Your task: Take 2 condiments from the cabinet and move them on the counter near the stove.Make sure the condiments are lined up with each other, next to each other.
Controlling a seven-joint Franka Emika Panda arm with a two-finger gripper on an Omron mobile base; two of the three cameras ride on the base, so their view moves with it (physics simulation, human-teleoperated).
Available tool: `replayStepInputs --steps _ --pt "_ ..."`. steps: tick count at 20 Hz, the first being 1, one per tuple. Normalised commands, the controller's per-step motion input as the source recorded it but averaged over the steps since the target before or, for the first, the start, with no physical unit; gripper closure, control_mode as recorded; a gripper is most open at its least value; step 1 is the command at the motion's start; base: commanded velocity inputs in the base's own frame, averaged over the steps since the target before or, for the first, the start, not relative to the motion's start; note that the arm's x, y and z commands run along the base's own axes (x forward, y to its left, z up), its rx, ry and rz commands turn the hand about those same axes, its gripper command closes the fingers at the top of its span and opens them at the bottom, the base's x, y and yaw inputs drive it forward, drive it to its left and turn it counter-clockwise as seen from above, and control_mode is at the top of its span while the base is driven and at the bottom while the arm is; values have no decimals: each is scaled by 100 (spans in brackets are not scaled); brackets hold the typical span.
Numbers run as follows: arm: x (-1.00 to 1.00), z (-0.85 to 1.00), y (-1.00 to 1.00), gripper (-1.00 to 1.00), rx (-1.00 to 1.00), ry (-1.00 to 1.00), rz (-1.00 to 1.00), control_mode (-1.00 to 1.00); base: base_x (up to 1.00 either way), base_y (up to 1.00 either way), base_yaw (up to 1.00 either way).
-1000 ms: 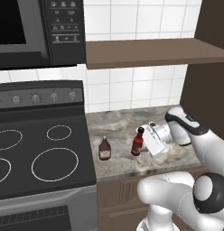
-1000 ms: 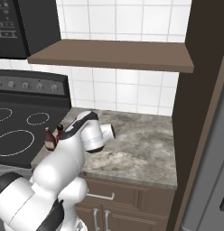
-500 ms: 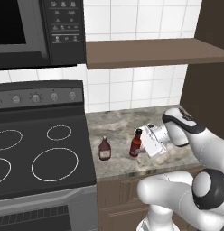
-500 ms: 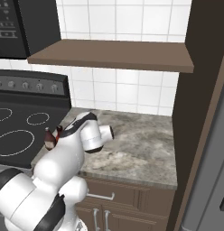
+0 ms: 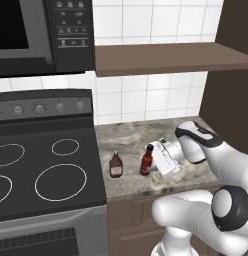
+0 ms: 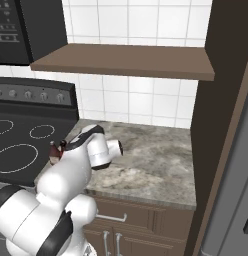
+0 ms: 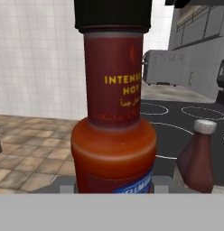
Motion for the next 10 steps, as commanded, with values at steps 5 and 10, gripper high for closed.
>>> replayStepInputs --steps 5,10 --pt "0 -6 12 100 0 0 -2 -100 0 0 0" --pt "4 -15 9 100 0 0 -2 -100 0 0 0"
